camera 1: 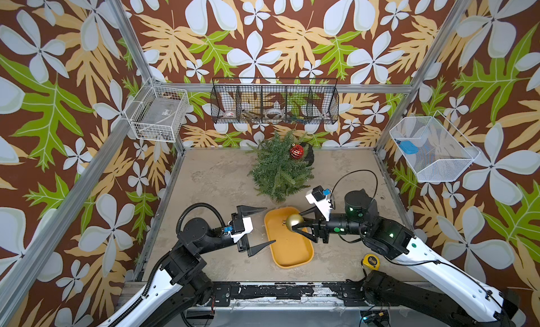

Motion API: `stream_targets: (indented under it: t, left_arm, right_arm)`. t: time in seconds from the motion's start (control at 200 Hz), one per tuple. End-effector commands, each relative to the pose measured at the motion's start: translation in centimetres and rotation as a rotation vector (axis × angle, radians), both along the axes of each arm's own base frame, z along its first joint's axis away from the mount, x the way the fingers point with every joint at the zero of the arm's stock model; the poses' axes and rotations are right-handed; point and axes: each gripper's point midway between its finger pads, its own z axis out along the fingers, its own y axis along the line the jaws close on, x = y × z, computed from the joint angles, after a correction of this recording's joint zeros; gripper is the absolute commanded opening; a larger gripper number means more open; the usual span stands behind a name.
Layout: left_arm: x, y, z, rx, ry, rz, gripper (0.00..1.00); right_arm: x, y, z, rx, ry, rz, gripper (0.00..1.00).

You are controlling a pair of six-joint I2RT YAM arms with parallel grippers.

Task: Decorate the small christmas tree with ornaments
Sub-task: Pick up an ornament from the container, then adjust the ornament.

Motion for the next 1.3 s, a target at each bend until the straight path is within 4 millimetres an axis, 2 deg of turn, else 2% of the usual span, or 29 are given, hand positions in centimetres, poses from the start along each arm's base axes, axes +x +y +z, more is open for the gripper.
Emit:
stream_targets:
  t: [0.0, 0.18, 0.3, 0.42, 0.641, 0.961, 1.291]
  left_arm:
    - [-1.6, -0.7, 0.9, 0.001, -0.075, -0.096, 0.95]
    - [-1.5, -2.6, 0.4, 0.036, -0.104, -0.080, 0.95]
    - [-0.5, -3.8, 0.6, 0.057, -0.151, 0.034, 0.93]
    - [-0.5, -4.6, 0.6, 0.054, -0.170, 0.055, 0.91]
    - [-0.5, -5.1, 0.6, 0.022, -0.176, 0.044, 0.87]
    - [-1.0, -5.7, 0.3, 0.027, -0.181, 0.003, 0.76]
    - [-1.7, -6.3, 0.2, 0.031, -0.175, -0.050, 0.70]
  right_arm:
    - [-2.0, 0.1, 1.3, 0.032, 0.048, 0.098, 0.59]
    - [-2.9, 0.5, 2.9, 0.078, 0.077, 0.146, 0.59]
    - [-3.1, 0.7, 3.1, 0.103, 0.096, 0.163, 0.59]
    - [-3.3, 0.8, 3.1, 0.124, 0.116, 0.170, 0.59]
    - [-3.7, 0.8, 3.8, 0.158, 0.134, 0.184, 0.59]
    - [-3.9, 0.7, 3.7, 0.166, 0.156, 0.186, 0.60]
    - [-3.9, 0.6, 3.4, 0.167, 0.175, 0.176, 0.61]
